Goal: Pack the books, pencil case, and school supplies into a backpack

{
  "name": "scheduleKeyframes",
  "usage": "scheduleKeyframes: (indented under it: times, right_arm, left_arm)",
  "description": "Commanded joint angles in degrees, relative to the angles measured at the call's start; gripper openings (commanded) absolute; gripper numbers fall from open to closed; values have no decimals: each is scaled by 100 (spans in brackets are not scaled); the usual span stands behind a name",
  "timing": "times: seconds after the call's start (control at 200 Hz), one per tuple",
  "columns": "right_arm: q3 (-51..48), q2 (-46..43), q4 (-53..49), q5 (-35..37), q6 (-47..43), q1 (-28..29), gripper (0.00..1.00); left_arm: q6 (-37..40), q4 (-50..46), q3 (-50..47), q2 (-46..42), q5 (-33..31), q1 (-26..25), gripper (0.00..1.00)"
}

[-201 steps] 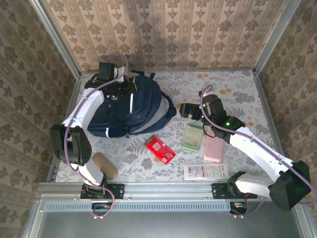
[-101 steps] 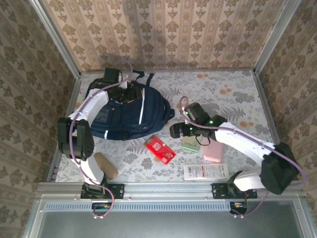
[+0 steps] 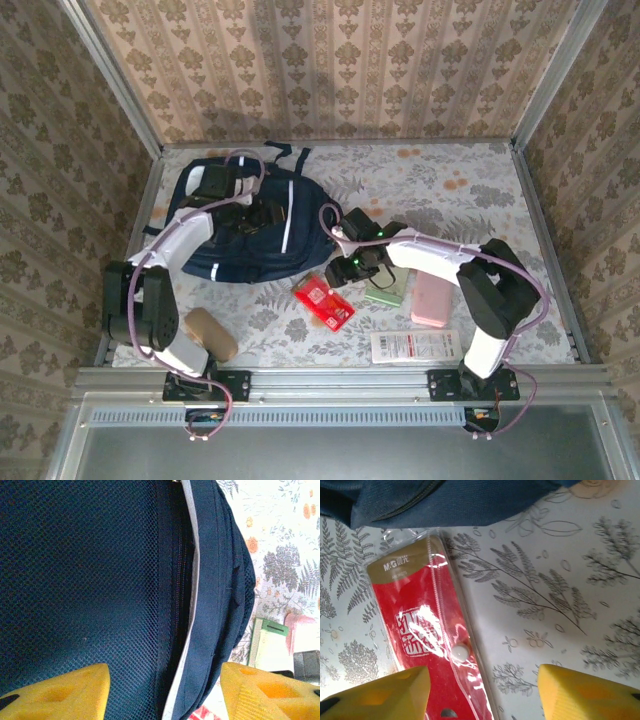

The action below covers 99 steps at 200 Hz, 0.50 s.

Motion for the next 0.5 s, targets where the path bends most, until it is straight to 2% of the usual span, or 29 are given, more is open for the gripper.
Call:
scheduleKeyframes:
  times: [0.0,0.095,0.205,0.28,0.405,0.49]
  right_arm:
    - [213,216,87,235,-106,320,49]
    - [148,115,358,445,-171,602,43]
    - [131,307,774,277,6,705,28]
    - [406,567,733,177,71,802,21]
    - [778,1000,607,523,80,879,14]
    - [964,1259,499,914,164,883,5]
  left_arm:
    - [-81,-95,41,-364,-310,-175,62]
    - [-145,-140,-99,-650,-385,-227,67]
    - [-137,-148,-327,-935,-888,-226,76]
    - [-268,-131,-353,-1089,-799,-222,79]
    - [-324,-156,-416,-1392,-748,-249,83]
    - [-392,-23,-638,-1551,-514,-277,84]
